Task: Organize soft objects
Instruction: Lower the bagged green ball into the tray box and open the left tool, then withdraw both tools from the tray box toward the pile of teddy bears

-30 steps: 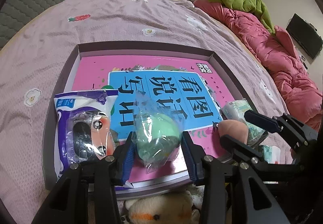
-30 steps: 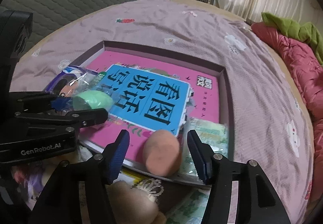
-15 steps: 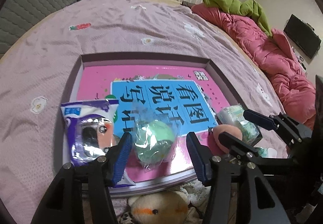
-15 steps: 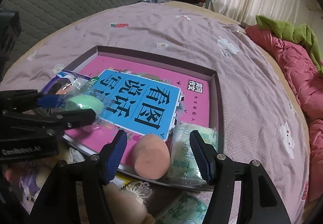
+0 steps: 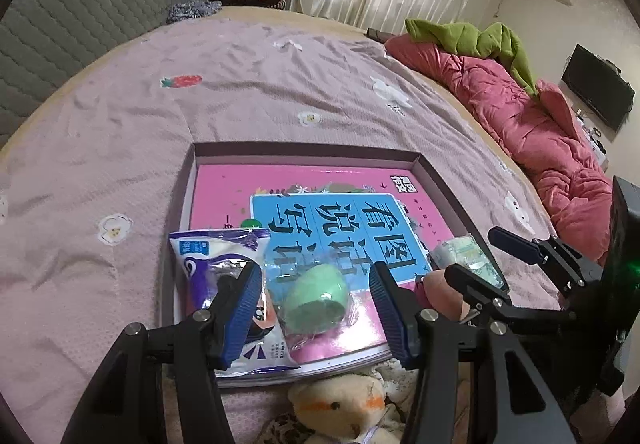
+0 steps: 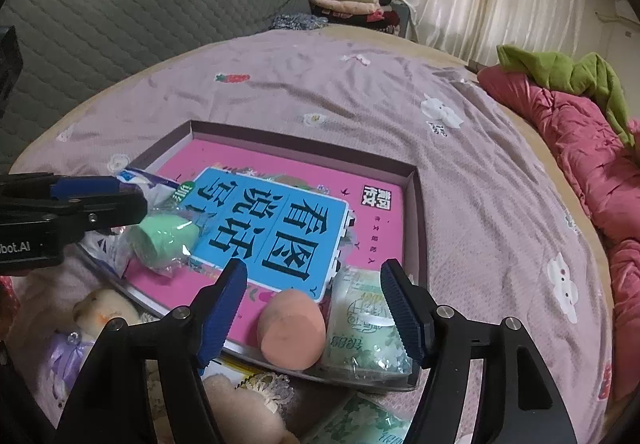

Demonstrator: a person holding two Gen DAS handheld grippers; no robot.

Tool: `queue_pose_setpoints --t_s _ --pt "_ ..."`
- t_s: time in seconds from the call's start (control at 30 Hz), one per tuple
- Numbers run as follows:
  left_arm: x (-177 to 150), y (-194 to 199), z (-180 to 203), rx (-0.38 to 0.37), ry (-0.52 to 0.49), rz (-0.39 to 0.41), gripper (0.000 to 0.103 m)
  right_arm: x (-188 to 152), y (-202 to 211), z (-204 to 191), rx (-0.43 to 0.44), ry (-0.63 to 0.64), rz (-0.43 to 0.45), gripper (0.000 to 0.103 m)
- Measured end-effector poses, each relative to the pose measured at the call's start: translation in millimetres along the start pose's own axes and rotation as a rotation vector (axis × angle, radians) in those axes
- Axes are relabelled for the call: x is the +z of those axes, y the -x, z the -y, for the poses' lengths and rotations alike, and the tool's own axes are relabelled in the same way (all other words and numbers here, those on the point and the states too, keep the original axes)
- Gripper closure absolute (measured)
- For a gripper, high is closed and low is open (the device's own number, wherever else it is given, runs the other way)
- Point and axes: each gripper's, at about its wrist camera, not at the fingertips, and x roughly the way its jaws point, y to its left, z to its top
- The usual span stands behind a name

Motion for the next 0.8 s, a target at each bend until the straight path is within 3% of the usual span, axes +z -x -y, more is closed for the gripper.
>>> queue_pose_setpoints --t_s 0.8 --pt "-13 29 -13 0.069 0.03 0.059 0.047 6 35 2 0.008 -0.036 0.164 0.029"
